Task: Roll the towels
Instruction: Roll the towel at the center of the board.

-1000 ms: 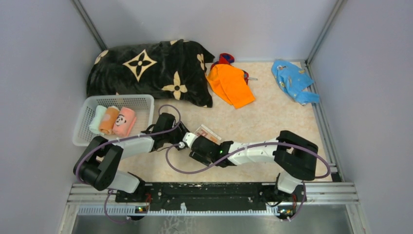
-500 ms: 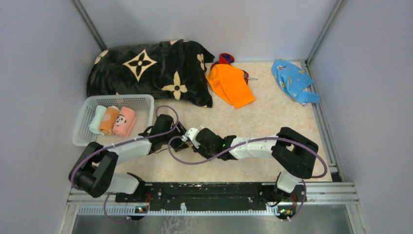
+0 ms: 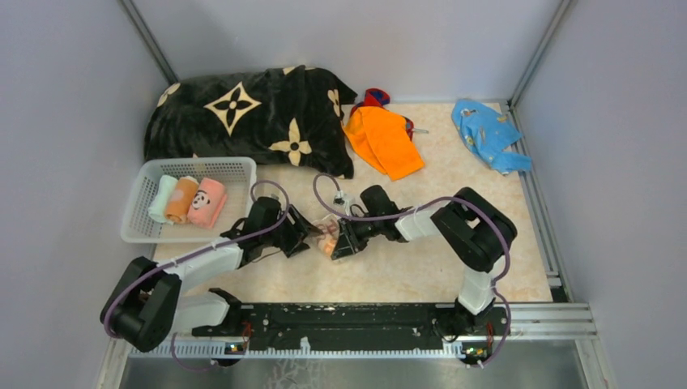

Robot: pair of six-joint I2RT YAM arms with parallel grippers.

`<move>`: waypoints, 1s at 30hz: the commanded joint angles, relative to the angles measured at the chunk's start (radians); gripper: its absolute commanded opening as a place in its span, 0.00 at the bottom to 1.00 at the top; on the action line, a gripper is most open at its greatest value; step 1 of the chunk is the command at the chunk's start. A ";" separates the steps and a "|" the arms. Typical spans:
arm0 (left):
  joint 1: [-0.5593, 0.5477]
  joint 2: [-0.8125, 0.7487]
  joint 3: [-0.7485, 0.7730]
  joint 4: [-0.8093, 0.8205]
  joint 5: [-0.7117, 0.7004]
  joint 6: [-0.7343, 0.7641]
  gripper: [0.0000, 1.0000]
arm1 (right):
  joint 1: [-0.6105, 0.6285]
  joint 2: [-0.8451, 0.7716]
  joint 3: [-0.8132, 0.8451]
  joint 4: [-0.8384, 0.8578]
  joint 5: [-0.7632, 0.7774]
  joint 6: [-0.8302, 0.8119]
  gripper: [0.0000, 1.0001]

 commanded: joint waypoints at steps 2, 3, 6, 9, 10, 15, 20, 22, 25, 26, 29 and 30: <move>-0.004 0.076 -0.001 0.091 0.045 -0.022 0.71 | -0.083 0.123 -0.057 0.246 -0.299 0.266 0.09; -0.003 0.096 0.007 0.097 0.046 -0.020 0.71 | -0.096 0.136 -0.072 0.317 -0.310 0.312 0.09; -0.003 0.156 0.032 0.097 0.046 -0.010 0.68 | -0.112 0.154 -0.087 0.337 -0.295 0.357 0.12; -0.003 0.212 0.047 0.079 0.050 -0.020 0.66 | -0.113 0.126 -0.085 0.259 -0.240 0.313 0.17; -0.004 0.228 0.050 0.072 0.050 -0.023 0.65 | -0.113 0.107 -0.084 0.220 -0.214 0.291 0.21; -0.003 0.262 0.048 0.034 0.026 -0.023 0.64 | -0.108 -0.035 -0.075 -0.022 0.001 0.165 0.48; -0.004 0.269 0.062 -0.011 -0.005 -0.004 0.63 | -0.053 -0.228 -0.045 -0.262 0.286 0.051 0.65; -0.005 0.278 0.070 -0.021 -0.008 -0.001 0.63 | -0.005 -0.285 -0.013 -0.348 0.430 0.003 0.67; -0.009 0.290 0.080 -0.029 -0.012 0.002 0.63 | 0.089 -0.350 0.038 -0.431 0.651 -0.055 0.68; -0.011 0.292 0.084 -0.033 -0.015 0.004 0.63 | 0.119 -0.361 0.055 -0.449 0.716 -0.072 0.68; -0.016 0.298 0.093 -0.047 -0.025 0.008 0.63 | 0.209 -0.373 0.097 -0.463 0.879 -0.129 0.68; -0.018 0.299 0.094 -0.049 -0.025 0.008 0.63 | 0.238 -0.368 0.107 -0.461 0.917 -0.150 0.68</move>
